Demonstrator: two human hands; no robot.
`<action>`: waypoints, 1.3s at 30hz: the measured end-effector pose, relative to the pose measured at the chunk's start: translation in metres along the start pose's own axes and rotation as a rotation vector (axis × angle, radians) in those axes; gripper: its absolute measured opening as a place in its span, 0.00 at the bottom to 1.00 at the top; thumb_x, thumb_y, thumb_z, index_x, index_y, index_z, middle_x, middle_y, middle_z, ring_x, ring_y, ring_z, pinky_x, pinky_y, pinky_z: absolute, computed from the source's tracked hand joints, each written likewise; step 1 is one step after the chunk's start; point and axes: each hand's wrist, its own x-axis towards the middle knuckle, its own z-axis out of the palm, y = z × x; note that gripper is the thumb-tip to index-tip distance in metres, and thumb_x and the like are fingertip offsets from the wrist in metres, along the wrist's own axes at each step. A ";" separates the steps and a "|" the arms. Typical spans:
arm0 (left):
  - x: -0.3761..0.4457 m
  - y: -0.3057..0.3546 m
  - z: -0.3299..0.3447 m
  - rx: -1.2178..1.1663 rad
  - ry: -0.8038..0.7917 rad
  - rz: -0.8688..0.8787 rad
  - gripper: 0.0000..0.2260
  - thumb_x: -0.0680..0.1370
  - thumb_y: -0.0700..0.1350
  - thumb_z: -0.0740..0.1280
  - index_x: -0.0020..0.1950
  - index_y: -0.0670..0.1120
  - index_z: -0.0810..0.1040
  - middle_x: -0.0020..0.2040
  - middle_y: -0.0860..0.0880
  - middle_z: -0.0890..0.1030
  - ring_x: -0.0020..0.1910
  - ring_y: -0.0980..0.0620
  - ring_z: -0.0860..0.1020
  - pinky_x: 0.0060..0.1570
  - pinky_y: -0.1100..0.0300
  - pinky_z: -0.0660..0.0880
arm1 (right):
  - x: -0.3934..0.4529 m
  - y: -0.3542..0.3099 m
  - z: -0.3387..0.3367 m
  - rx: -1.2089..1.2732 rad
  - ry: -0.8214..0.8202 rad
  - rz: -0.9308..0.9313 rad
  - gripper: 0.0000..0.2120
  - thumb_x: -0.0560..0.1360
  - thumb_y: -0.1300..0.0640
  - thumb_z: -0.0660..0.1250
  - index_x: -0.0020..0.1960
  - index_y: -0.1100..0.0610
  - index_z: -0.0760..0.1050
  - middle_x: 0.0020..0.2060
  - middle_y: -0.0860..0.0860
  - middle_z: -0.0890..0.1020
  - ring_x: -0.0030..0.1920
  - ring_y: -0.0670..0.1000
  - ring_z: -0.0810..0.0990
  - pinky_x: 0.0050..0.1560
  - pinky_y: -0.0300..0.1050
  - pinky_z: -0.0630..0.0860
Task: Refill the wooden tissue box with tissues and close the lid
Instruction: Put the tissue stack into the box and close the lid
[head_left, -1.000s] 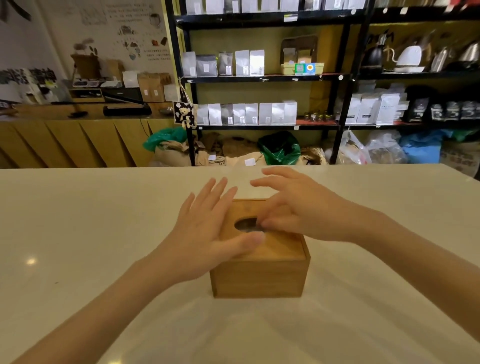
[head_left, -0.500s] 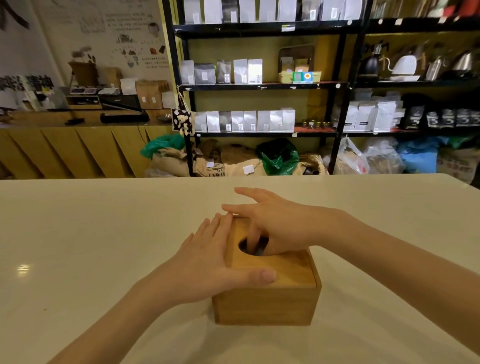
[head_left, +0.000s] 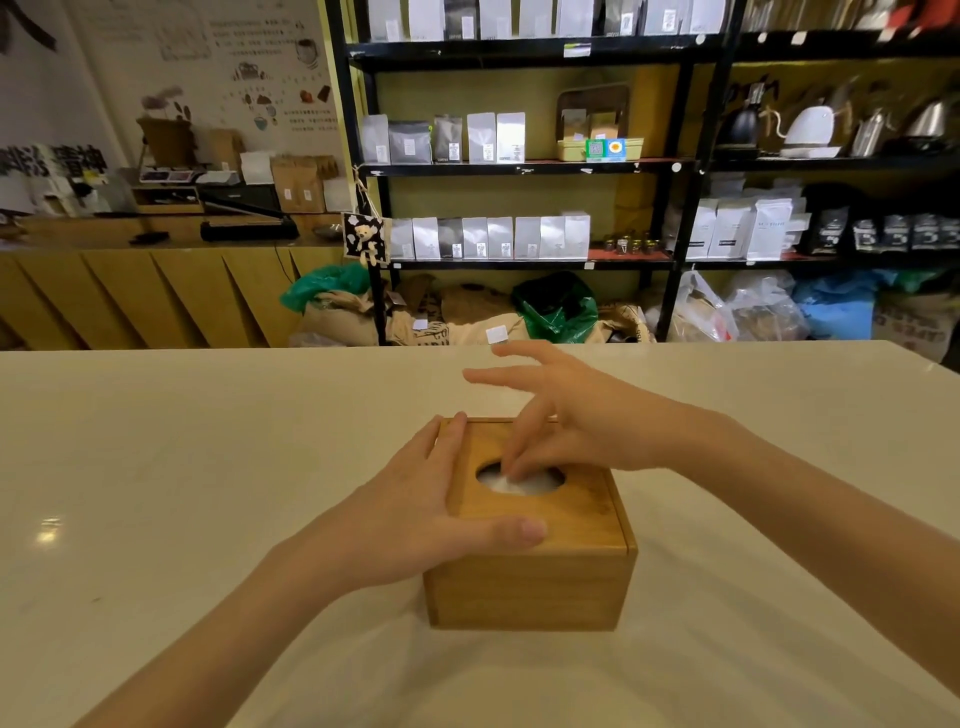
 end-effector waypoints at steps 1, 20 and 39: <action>0.000 0.000 0.000 -0.003 -0.006 -0.007 0.59 0.50 0.78 0.58 0.73 0.58 0.36 0.76 0.60 0.39 0.75 0.56 0.46 0.74 0.52 0.54 | -0.002 0.003 -0.004 0.052 0.022 0.024 0.08 0.71 0.52 0.70 0.50 0.49 0.83 0.65 0.28 0.65 0.72 0.41 0.49 0.71 0.42 0.48; 0.016 0.014 -0.019 -0.366 0.488 0.214 0.09 0.73 0.49 0.67 0.52 0.55 0.80 0.48 0.61 0.81 0.48 0.63 0.76 0.52 0.66 0.68 | -0.015 0.003 0.008 0.594 0.329 0.282 0.03 0.73 0.49 0.66 0.45 0.46 0.74 0.45 0.42 0.79 0.48 0.41 0.77 0.50 0.36 0.73; 0.025 0.023 -0.009 -0.399 0.629 0.314 0.14 0.78 0.50 0.58 0.41 0.41 0.74 0.37 0.47 0.77 0.39 0.50 0.76 0.40 0.53 0.73 | -0.038 -0.019 0.029 0.641 0.740 0.325 0.11 0.80 0.56 0.54 0.41 0.56 0.69 0.38 0.58 0.77 0.41 0.57 0.78 0.44 0.58 0.77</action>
